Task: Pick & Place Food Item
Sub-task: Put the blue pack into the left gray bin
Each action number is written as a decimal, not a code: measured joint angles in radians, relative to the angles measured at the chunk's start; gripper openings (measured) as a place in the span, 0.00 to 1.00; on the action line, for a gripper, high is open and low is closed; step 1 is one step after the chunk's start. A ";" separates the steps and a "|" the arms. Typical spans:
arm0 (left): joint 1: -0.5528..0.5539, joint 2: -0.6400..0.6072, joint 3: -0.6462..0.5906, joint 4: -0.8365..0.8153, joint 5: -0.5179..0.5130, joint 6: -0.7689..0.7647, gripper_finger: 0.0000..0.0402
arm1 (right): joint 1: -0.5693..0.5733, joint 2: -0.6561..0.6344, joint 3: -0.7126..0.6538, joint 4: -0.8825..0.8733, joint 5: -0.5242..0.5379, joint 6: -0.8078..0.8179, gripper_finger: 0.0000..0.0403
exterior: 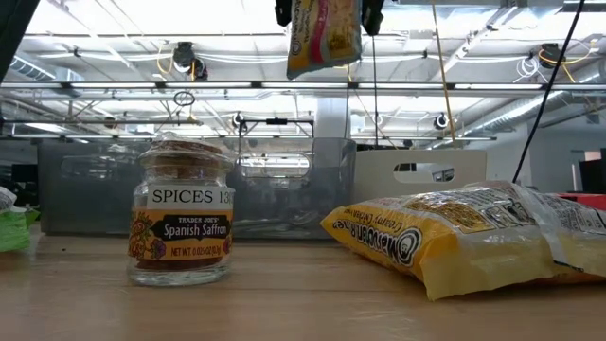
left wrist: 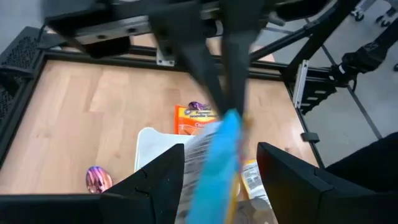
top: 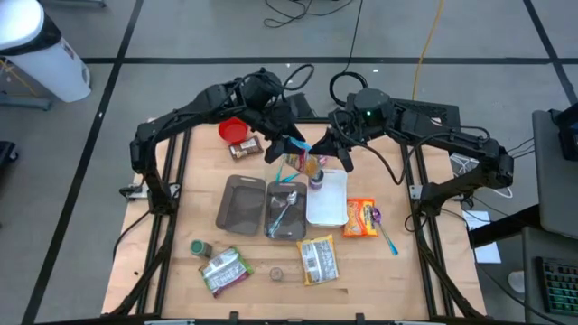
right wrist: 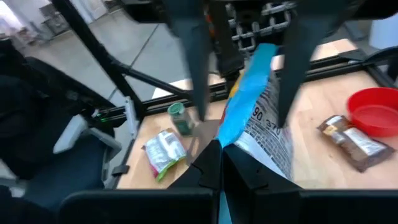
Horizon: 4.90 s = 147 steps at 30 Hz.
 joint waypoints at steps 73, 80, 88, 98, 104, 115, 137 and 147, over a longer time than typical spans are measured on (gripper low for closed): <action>0.206 -0.649 -0.708 0.099 0.031 -0.049 0.00 | -0.124 -0.040 -0.215 0.219 0.058 0.218 0.47; 0.206 -0.813 -0.958 0.192 0.038 -0.120 0.01 | -0.113 -0.040 -0.401 0.710 0.108 0.449 0.47; 0.208 -0.920 -1.189 0.309 0.064 -0.157 0.01 | -0.037 -0.040 -0.587 1.019 0.264 0.572 0.45; 0.208 -0.929 -1.349 0.470 0.111 -0.166 0.01 | 0.029 -0.040 -0.634 1.050 0.375 0.585 0.44; 0.227 -0.929 -1.431 0.575 0.115 -0.205 0.01 | 0.028 -0.040 -0.634 1.048 0.375 0.585 0.42; 0.256 -0.929 -1.461 0.606 0.115 -0.210 0.02 | -0.003 -0.040 -0.634 1.048 0.375 0.585 0.42; 0.292 -0.715 -1.460 0.655 0.161 -0.148 0.01 | -0.043 -0.040 -0.633 1.048 0.340 0.569 0.42; 0.290 -0.655 -1.460 0.713 0.193 -0.150 0.01 | -0.043 -0.040 -0.633 1.044 0.339 0.583 0.42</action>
